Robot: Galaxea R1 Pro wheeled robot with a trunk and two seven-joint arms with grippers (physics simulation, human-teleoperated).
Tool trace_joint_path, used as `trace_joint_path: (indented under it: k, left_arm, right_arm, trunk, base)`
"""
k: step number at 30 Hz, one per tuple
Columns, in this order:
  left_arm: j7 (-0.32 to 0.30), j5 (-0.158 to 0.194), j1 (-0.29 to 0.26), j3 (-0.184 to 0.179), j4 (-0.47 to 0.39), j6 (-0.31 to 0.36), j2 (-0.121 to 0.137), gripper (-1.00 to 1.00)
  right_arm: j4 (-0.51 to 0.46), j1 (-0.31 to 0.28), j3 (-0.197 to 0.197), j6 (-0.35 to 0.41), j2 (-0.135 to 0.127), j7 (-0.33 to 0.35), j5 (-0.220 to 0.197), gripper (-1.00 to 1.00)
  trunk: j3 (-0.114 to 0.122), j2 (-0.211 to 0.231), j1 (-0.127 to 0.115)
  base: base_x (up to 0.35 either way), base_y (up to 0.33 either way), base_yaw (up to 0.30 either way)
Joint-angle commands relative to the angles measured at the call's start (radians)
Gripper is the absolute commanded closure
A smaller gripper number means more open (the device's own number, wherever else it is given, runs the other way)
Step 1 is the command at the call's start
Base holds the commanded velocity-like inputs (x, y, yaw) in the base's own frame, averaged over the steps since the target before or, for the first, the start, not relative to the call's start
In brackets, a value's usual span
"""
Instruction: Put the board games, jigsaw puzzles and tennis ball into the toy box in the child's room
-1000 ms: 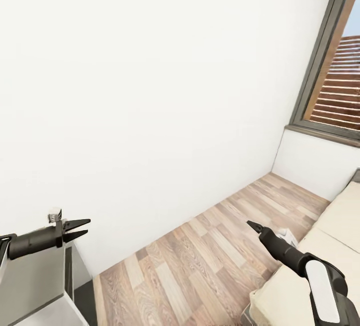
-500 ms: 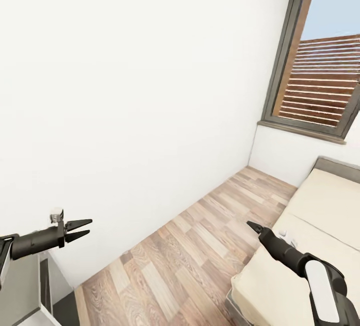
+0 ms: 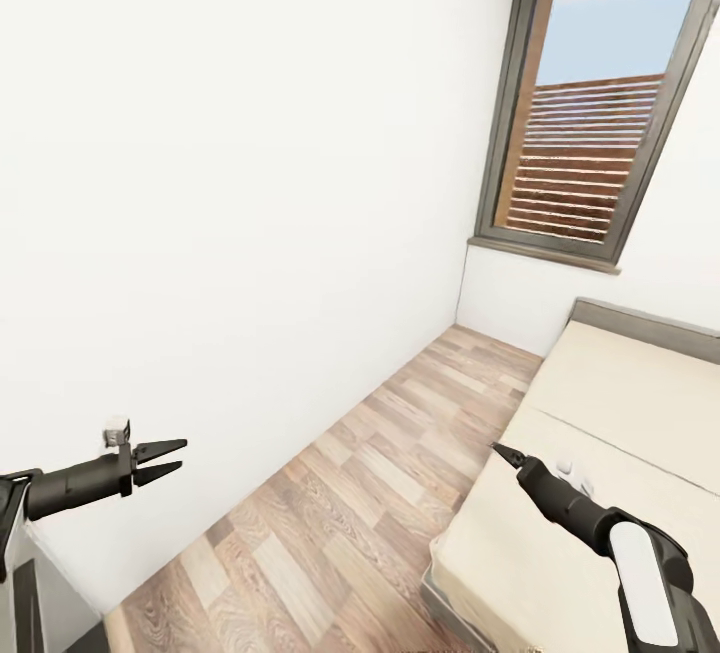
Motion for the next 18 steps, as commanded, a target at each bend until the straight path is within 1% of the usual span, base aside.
trace_joint_path:
  k: [1, 14, 18]
  left_arm:
    - [-0.009, -0.011, -0.001, 0.002, -0.001, 0.010, 0.000, -1.00]
    - [-0.009, -0.012, -0.001, 0.002, -0.001, 0.010, -0.002, -1.00]
    - [-0.009, -0.012, -0.001, 0.002, -0.001, 0.010, -0.009, -1.00]
  right_arm:
    - [0.000, -0.002, -0.003, 0.006, 0.001, 0.009, 0.008, -1.00]
    - [0.000, -0.002, -0.003, 0.005, 0.001, 0.009, 0.008, -1.00]
    - [0.000, -0.002, -0.003, 0.004, 0.002, 0.008, 0.009, -1.00]
  trunk:
    - [-0.002, -0.002, 0.001]
    - [-0.002, -0.002, 0.001]
    - [-0.002, -0.002, 0.001]
  base:
    - [0.000, 0.000, -0.277]
    - [0.000, 0.000, -0.277]
    - [0.000, 0.000, -0.277]
